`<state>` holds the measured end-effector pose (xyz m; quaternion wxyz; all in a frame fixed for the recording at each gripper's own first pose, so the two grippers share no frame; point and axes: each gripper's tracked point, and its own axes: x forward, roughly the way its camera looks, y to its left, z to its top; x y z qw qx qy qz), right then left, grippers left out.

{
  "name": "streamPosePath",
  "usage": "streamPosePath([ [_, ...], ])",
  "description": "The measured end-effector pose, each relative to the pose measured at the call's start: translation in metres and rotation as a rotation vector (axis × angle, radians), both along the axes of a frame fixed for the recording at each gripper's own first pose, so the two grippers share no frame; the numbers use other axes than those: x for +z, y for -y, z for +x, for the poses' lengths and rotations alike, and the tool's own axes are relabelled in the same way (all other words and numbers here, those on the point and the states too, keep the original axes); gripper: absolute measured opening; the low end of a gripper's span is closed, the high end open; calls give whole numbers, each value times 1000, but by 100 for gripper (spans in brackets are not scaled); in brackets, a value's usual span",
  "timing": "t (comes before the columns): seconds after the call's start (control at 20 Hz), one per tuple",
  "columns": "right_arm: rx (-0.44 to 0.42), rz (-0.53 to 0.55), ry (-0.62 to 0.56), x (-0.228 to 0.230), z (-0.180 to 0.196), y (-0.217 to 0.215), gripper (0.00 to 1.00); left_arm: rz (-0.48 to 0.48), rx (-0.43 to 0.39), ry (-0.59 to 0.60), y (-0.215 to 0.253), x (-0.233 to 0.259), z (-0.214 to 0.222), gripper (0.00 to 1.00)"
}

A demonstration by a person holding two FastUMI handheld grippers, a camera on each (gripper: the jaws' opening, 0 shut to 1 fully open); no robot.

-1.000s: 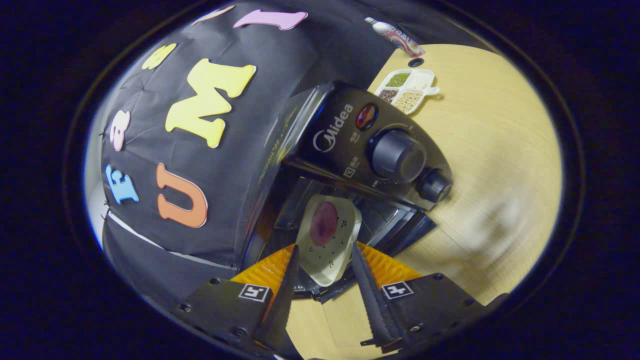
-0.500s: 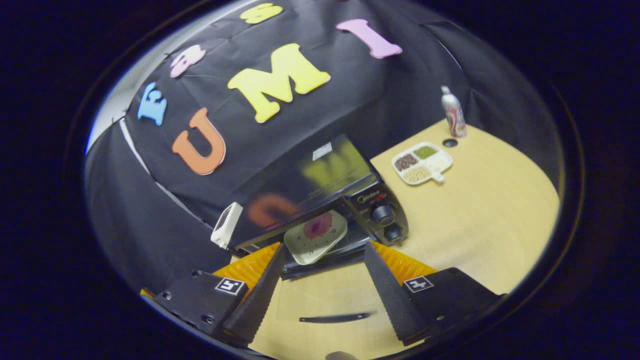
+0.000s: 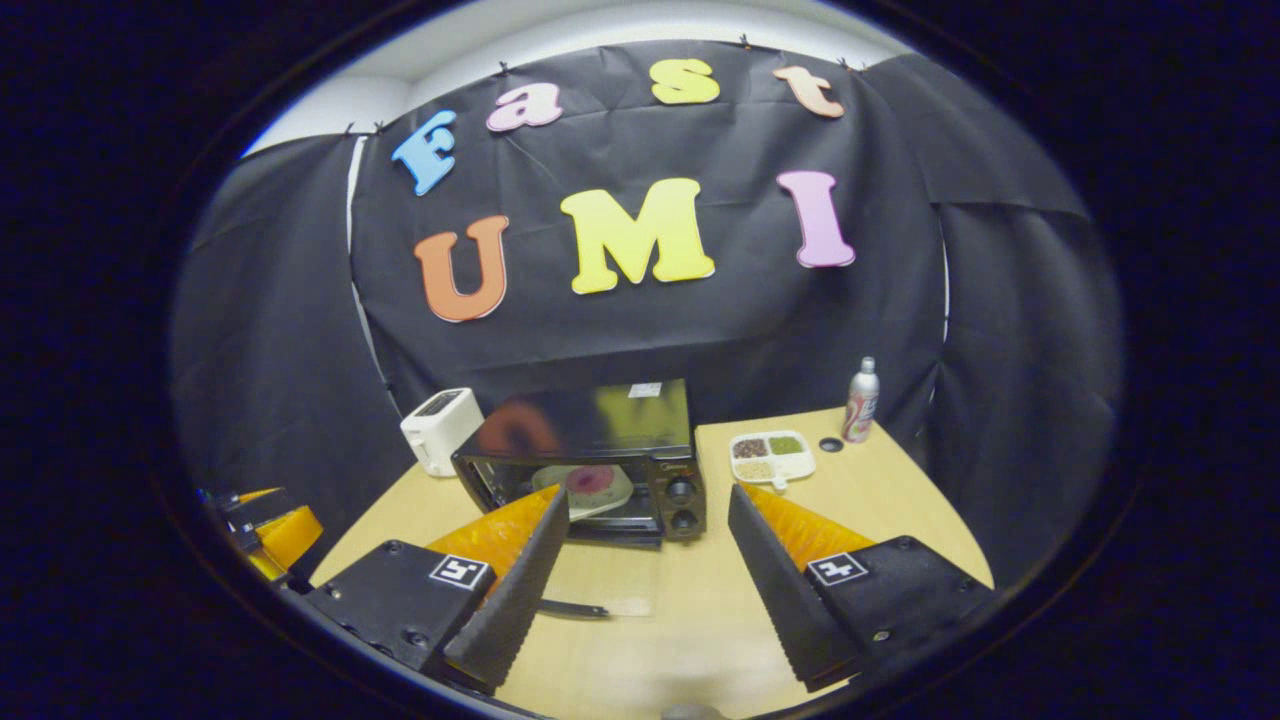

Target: Open the electric oven with the left hand, put the food in, and close the electric oven.

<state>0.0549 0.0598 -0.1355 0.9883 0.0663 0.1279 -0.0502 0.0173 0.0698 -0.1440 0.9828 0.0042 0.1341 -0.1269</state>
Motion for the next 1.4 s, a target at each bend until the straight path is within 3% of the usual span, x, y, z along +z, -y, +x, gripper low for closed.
streamPosePath([
  [0.05, 3, -20, -2, 1, -10, 3, 100, 7, -11, -9, 6, -7, -2, 96],
  [0.1, 1, -28, -1, 3, -19, 7, 96, 15, -22, -21, 13, -15, -4, 96],
  [0.25, -20, -39, 14, 11, -37, 28, 100, 35, -41, -60, 35, -49, -6, 95],
  [0.3, -24, -51, 15, 14, -42, 36, 96, 32, -43, -82, 44, -61, -7, 96],
  [0.85, 20, -77, -60, 4, -64, 77, 96, 80, -46, -341, 117, -216, -9, 96],
  [1.15, 8, -66, -95, -7, -59, 87, 96, 89, -39, -367, 132, -245, 16, 96],
  [1.2, 8, -69, -100, -8, -58, 88, 100, 96, -41, -375, 133, -250, 21, 96],
  [1.4, 12, -83, -97, -5, -51, 87, 96, 122, -43, -371, 134, -259, 36, 96],
])
